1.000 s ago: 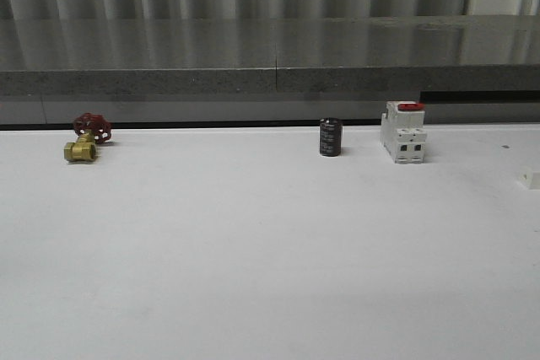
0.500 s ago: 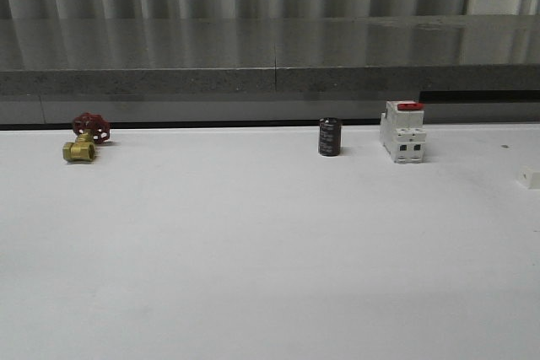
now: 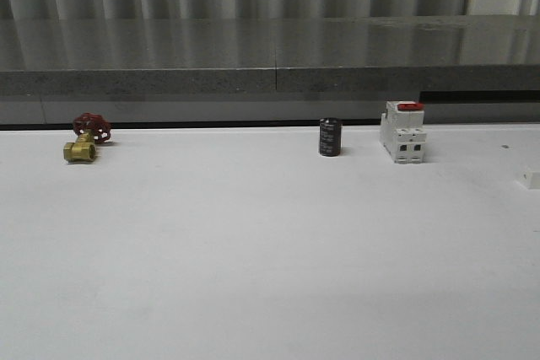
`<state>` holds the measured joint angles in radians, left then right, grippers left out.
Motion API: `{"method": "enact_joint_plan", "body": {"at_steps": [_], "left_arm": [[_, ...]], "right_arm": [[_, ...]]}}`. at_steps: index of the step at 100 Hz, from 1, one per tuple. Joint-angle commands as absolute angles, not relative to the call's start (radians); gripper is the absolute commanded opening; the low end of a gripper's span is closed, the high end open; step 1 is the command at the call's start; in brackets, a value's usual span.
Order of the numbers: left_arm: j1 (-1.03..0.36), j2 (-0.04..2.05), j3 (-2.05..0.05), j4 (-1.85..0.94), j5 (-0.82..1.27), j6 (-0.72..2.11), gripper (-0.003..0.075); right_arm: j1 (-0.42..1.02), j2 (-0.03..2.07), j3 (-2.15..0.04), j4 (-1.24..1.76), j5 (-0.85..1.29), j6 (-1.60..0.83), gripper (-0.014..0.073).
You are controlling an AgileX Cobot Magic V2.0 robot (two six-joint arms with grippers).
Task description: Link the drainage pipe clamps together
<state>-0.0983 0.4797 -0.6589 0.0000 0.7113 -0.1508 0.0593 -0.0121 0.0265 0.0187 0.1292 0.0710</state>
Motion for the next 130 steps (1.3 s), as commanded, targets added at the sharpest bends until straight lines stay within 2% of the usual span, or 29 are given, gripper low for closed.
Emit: {"method": "enact_joint_plan", "body": {"at_steps": [1,27,50,57,61,66,76,83,106,130], "left_arm": [[-0.098,0.576,-0.752,-0.008,0.751,-0.160,-0.0021],[-0.098,0.753,-0.773,-0.008,0.819,-0.160,-0.0021],[-0.098,0.822,-0.773,0.000,0.838,-0.160,-0.0010],[-0.098,0.822,-0.773,0.000,0.838,-0.160,0.0046],[-0.098,0.822,-0.773,0.000,0.838,-0.160,0.0104],[-0.098,0.822,-0.773,0.000,0.838,-0.160,0.0193],[-0.098,0.822,-0.773,0.000,0.837,-0.160,0.0426],[-0.098,0.822,-0.773,0.022,0.827,-0.158,0.0519],[-0.098,0.872,-0.773,0.056,0.820,-0.158,0.0534],[-0.050,1.068,-0.837,0.112,0.765,-0.153,0.0533]], "right_arm": [[0.055,-0.029,0.011,0.013,0.040,0.067,-0.0067],[0.055,-0.029,0.011,0.013,0.040,0.067,-0.0067],[0.055,-0.029,0.011,0.013,0.040,0.067,-0.0067],[0.055,-0.029,0.011,0.013,0.040,0.067,-0.0067],[0.055,-0.029,0.011,0.013,0.040,0.067,-0.0067],[0.055,-0.029,0.011,0.013,0.040,0.067,-0.0067],[0.055,-0.029,0.011,0.013,0.040,0.067,-0.0067],[0.055,-0.029,0.011,0.013,0.040,0.067,-0.0067],[0.055,-0.029,0.011,0.013,0.040,0.067,-0.0067],[0.055,-0.029,0.011,0.013,0.040,0.067,-0.0067]]}}
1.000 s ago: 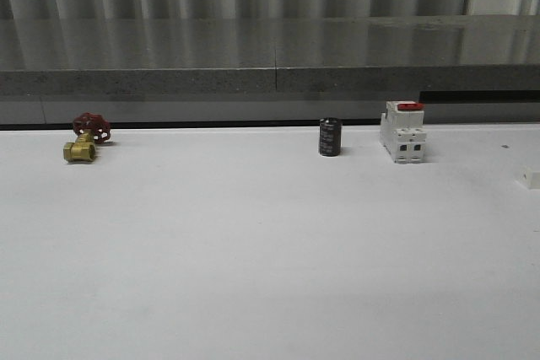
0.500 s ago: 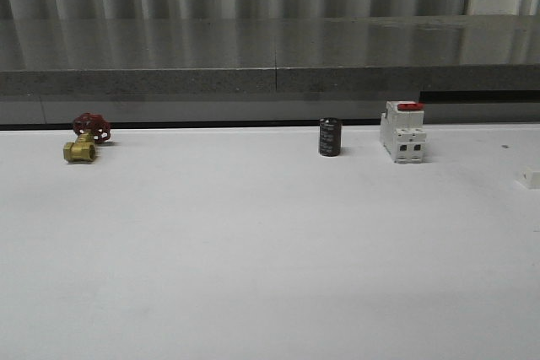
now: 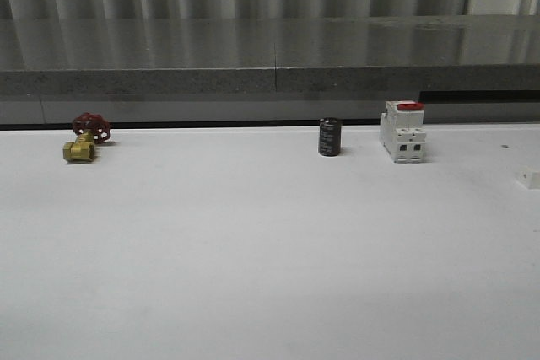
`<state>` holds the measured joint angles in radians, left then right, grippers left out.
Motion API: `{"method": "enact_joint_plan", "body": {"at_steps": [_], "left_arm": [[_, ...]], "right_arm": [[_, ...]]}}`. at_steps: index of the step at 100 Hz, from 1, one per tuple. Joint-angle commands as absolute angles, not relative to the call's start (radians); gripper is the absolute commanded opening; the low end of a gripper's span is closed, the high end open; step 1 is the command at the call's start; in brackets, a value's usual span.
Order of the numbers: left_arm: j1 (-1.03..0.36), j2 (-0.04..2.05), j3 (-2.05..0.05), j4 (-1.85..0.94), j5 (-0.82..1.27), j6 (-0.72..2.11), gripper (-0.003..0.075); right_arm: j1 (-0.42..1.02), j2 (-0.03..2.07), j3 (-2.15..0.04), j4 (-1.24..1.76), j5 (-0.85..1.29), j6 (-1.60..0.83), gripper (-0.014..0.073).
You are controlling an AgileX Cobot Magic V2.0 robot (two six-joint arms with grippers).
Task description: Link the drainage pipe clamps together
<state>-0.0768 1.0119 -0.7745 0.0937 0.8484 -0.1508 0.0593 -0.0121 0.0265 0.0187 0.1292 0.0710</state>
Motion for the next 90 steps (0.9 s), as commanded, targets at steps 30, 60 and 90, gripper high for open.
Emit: {"method": "enact_joint_plan", "body": {"at_steps": [30,60,90], "left_arm": [[0.153,1.358,-1.009,-0.023,0.718,0.104,0.0533],[0.299,1.626,-1.135,-0.116,0.698,0.244,0.0533],[0.305,1.796,-1.230,-0.114,0.639,0.293,0.0533]], "right_arm": [[0.055,-0.029,0.011,0.013,0.040,0.067,-0.0067],[0.055,-0.029,0.011,0.013,0.040,0.067,-0.0067],[0.055,-0.029,0.011,0.013,0.040,0.067,-0.0067]]}}
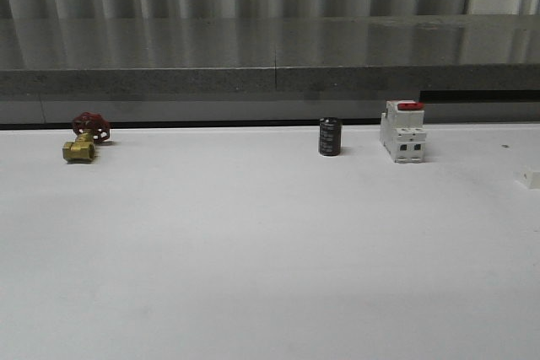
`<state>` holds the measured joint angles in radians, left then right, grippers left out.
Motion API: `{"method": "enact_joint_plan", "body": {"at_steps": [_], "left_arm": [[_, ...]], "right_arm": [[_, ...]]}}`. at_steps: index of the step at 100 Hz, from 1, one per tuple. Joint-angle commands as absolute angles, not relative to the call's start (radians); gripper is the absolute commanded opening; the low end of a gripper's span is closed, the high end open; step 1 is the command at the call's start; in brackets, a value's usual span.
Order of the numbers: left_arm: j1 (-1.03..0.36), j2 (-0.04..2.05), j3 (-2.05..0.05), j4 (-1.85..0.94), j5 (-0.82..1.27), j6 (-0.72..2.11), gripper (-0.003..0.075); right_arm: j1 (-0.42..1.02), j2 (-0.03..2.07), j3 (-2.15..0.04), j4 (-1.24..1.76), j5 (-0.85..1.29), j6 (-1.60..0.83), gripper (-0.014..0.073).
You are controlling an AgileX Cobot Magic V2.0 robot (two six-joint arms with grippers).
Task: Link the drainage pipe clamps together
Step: 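Lower the left gripper and grasp the white clamp half's tab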
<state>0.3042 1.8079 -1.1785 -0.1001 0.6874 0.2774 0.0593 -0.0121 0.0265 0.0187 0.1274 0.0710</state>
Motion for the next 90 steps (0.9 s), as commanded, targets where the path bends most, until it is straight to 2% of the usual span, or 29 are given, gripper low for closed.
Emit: {"method": "enact_joint_plan", "body": {"at_steps": [1,34,65,75,90], "left_arm": [[0.305,1.799,-1.234,-0.114,0.640,0.293,0.0533],[0.305,1.910,-1.272,-0.110,0.612,0.294,0.0533],[0.305,1.921,-1.272,-0.108,0.605,0.294,0.0521],[0.305,1.921,-1.272,-0.108,0.609,0.294,0.0447],[0.305,1.921,-1.272,-0.108,0.621,0.294,0.0225]], "right_arm": [[0.055,-0.029,0.011,0.013,0.040,0.067,-0.0067],[0.055,-0.029,0.011,0.013,0.040,0.067,-0.0067],[0.055,-0.029,0.011,0.013,0.040,0.067,-0.0067],[0.055,-0.029,0.011,0.013,0.040,0.067,-0.0067],[0.055,-0.029,0.011,0.013,0.040,0.067,-0.0067]]}}
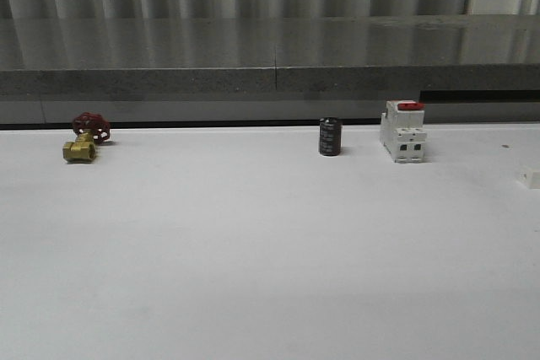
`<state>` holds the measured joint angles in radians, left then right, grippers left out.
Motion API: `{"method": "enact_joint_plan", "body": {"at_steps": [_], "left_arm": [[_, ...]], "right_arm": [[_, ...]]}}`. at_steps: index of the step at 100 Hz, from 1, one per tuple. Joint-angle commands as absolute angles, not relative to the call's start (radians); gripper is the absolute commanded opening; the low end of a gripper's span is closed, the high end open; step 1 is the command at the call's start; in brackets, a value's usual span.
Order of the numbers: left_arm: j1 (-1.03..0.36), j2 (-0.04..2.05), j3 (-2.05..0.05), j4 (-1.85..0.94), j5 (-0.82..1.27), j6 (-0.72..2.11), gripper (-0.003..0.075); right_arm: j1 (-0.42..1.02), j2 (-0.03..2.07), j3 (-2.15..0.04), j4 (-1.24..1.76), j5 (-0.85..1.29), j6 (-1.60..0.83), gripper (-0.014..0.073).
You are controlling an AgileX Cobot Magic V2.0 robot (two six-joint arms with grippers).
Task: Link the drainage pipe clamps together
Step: 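Lower the left gripper and grasp the white clamp half's tab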
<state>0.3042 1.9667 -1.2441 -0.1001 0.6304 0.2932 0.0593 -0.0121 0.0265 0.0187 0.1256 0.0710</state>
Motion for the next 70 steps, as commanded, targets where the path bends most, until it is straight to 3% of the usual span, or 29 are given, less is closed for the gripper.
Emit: {"method": "enact_joint_plan", "body": {"at_steps": [1,9,16,42,70], "left_arm": [[0.305,1.921,-1.272,-0.108,0.621,0.294,0.0215],[0.305,1.921,-1.272,-0.108,0.630,0.294,0.0115],[0.305,1.921,-1.272,-0.113,0.636,0.294,0.0080],[0.266,1.831,-1.272,-0.192,0.698,0.294,0.0078],[0.038,1.656,-1.272,-0.183,0.773,0.102,0.0078]], "right_arm": [[0.055,-0.029,0.011,0.013,0.040,0.067,-0.0067],[0.055,-0.029,0.011,0.013,0.040,0.067,-0.0067],[0.055,-0.029,0.011,0.013,0.040,0.067,-0.0067],[0.055,-0.029,0.011,0.013,0.040,0.067,-0.0067],[0.055,-0.029,0.011,0.013,0.040,0.067,-0.0067]]}}
